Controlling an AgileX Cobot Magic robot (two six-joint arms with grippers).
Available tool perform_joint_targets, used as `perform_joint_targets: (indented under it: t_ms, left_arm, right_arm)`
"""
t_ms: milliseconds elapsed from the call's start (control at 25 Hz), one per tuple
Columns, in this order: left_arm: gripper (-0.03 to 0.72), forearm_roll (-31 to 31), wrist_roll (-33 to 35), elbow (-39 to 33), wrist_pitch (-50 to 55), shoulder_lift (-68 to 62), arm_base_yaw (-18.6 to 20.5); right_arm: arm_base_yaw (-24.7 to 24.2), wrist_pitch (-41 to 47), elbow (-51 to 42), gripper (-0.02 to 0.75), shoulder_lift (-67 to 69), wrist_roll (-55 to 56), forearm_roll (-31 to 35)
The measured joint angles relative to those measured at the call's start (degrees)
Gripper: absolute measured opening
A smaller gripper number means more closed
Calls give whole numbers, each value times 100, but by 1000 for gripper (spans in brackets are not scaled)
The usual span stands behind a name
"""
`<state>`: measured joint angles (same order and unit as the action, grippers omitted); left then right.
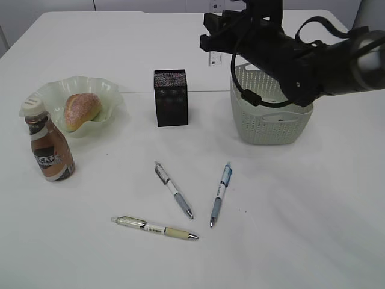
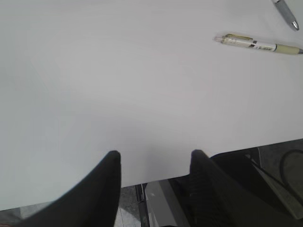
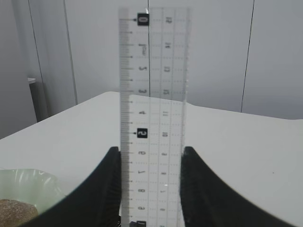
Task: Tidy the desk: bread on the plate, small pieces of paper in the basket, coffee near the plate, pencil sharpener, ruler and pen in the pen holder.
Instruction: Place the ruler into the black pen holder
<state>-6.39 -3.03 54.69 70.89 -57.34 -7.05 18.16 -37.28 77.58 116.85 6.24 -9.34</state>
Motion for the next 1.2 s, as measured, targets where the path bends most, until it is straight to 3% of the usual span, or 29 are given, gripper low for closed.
perform_joint_targets:
  t_ms: [400, 800, 1200]
  left_arm:
    - [353, 256, 0, 0, -60, 0, 0]
    - [353, 309, 0, 0, -73, 0, 0]
    - [353, 364, 0, 0, -170, 0, 0]
  right_arm:
    - [0, 185, 1179, 251, 1085, 535, -380]
    - [0, 180, 1992, 251, 1384, 1604, -1617]
    - [0, 164, 2222, 251, 1619, 1724, -2078]
